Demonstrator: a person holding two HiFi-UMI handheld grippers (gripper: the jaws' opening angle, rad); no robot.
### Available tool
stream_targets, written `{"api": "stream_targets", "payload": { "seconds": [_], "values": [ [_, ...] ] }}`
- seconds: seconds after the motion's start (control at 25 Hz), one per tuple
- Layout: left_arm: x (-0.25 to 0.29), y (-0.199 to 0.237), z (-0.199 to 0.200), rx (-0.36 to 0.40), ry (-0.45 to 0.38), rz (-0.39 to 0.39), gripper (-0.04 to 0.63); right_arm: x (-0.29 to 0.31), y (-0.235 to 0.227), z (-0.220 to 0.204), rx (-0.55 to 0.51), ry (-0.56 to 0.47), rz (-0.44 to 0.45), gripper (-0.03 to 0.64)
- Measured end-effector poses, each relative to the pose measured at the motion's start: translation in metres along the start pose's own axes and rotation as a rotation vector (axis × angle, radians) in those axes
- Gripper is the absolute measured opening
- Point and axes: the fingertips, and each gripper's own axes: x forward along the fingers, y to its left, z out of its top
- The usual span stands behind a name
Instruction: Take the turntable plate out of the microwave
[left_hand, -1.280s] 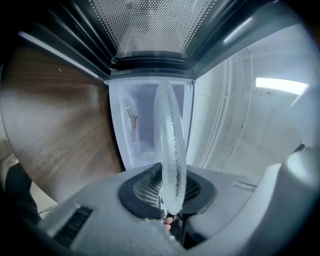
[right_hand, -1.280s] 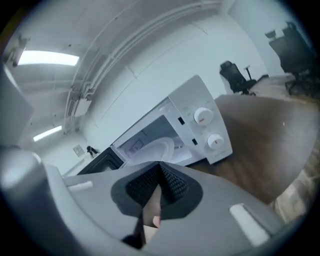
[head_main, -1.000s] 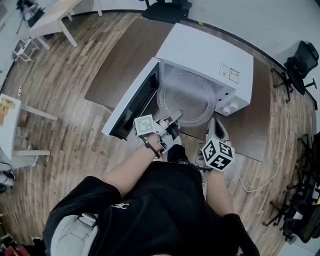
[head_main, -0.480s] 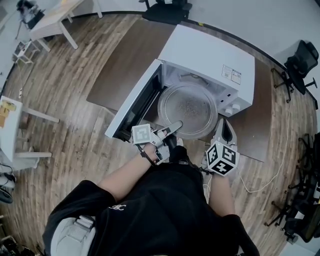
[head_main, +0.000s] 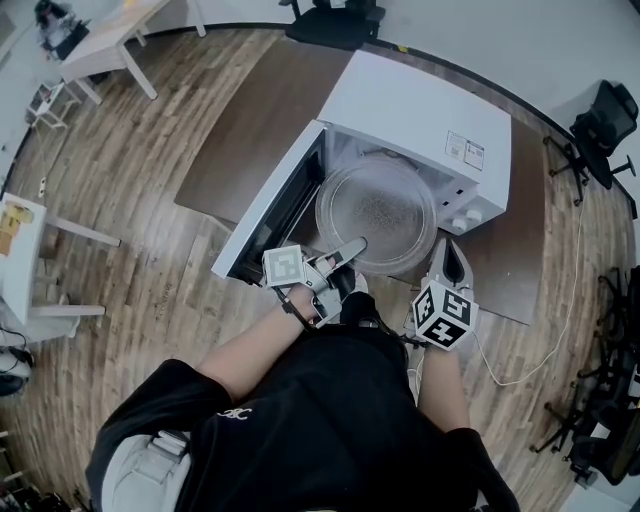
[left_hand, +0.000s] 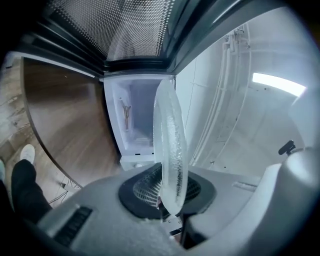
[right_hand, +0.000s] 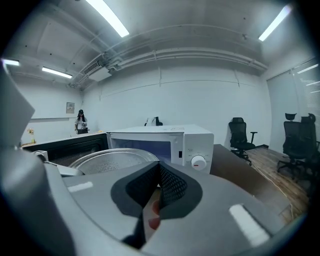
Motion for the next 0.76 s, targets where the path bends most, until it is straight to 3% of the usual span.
{"api": "stream_targets", "payload": {
  "seconds": [0.2, 0.76],
  "values": [
    [0.0007, 0.0022, 0.0032, -0.010, 0.000, -0.008, 0.038, 0.0001, 0.0062, 0.0010, -0.061, -0.010, -0.004, 0.005],
    [0.0037, 0.0058, -0.0021, -0.024, 0.005, 0.008, 0.038, 0.0003, 0.0039, -0.0020, -0.019, -0.002, 0.001, 0.005]
  ]
}}
